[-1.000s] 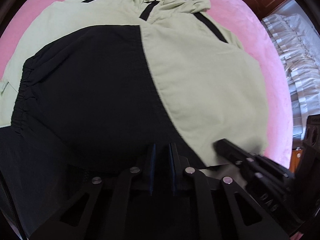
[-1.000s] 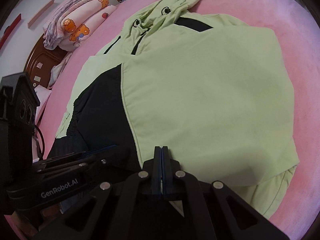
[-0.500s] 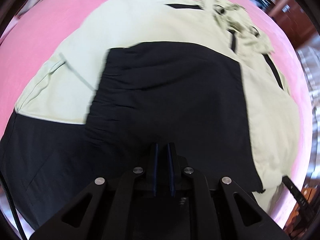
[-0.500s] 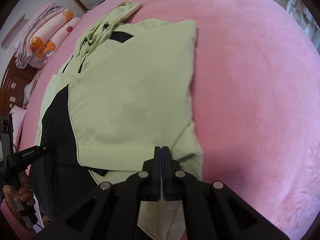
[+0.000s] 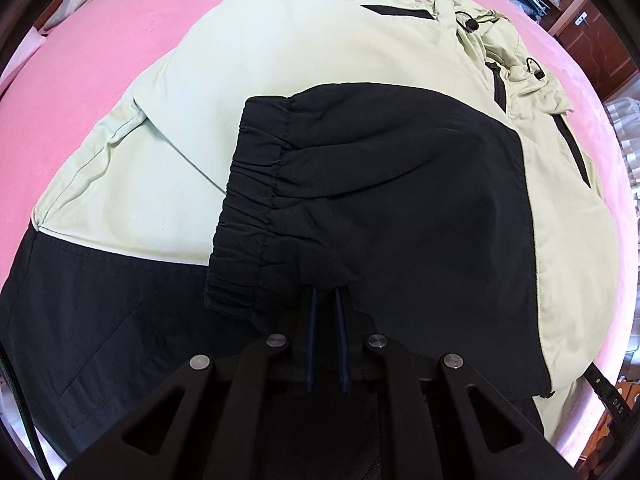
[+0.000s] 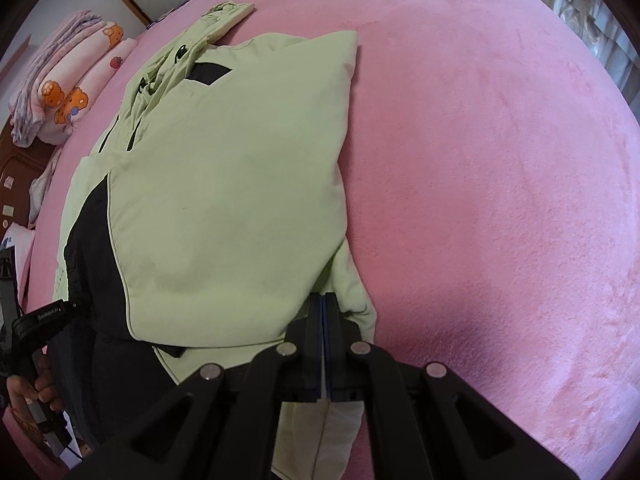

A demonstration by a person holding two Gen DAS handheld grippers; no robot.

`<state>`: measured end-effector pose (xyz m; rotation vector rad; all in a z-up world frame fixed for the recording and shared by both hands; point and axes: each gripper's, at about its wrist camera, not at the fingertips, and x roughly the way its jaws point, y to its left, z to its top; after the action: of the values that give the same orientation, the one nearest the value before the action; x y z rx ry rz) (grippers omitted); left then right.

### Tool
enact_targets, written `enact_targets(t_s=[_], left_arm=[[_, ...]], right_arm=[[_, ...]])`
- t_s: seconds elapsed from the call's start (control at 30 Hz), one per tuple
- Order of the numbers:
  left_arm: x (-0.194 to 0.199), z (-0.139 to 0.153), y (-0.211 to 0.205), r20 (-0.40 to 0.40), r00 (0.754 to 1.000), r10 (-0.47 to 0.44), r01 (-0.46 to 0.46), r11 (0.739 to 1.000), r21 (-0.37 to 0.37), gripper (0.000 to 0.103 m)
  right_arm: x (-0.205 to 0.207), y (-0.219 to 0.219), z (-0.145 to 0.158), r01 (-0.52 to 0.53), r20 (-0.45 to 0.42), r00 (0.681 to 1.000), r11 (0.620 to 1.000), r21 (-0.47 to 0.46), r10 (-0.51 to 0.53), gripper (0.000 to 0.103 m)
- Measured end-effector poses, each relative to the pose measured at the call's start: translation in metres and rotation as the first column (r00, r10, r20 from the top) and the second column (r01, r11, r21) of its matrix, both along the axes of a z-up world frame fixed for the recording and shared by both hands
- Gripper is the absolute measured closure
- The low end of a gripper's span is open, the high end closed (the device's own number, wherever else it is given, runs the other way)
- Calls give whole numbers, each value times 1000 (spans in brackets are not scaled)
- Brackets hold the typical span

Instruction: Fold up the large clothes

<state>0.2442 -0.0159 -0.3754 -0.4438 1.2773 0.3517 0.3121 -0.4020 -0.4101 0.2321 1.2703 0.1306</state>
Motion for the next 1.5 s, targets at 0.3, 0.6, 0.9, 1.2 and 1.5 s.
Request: enact_targets(t_s=[0.3, 0.6, 0.9, 1.2, 1.5], left_arm=[[15, 41, -11, 46, 998, -54, 54, 998, -12, 94], [70, 65, -71, 168, 962, -214, 220, 975, -23, 93], [104, 40, -105, 246, 944, -220, 244, 967, -71, 93], [126, 21, -85, 249, 962, -114, 138, 987, -79, 93], [134, 19, -71, 251, 960, -126, 133, 991, -13, 95]], right_arm=[[-1, 5, 32, -5, 25, 1000, 1000, 21, 5, 103], [41, 43, 60, -111, 195, 977, 989, 95, 90, 103], [103, 94, 30, -211, 245, 954, 966, 151, 170, 103], [130, 98, 4, -172, 235, 963, 975, 144, 135, 103], [148, 63, 5, -93, 221, 973, 989, 118, 65, 103]])
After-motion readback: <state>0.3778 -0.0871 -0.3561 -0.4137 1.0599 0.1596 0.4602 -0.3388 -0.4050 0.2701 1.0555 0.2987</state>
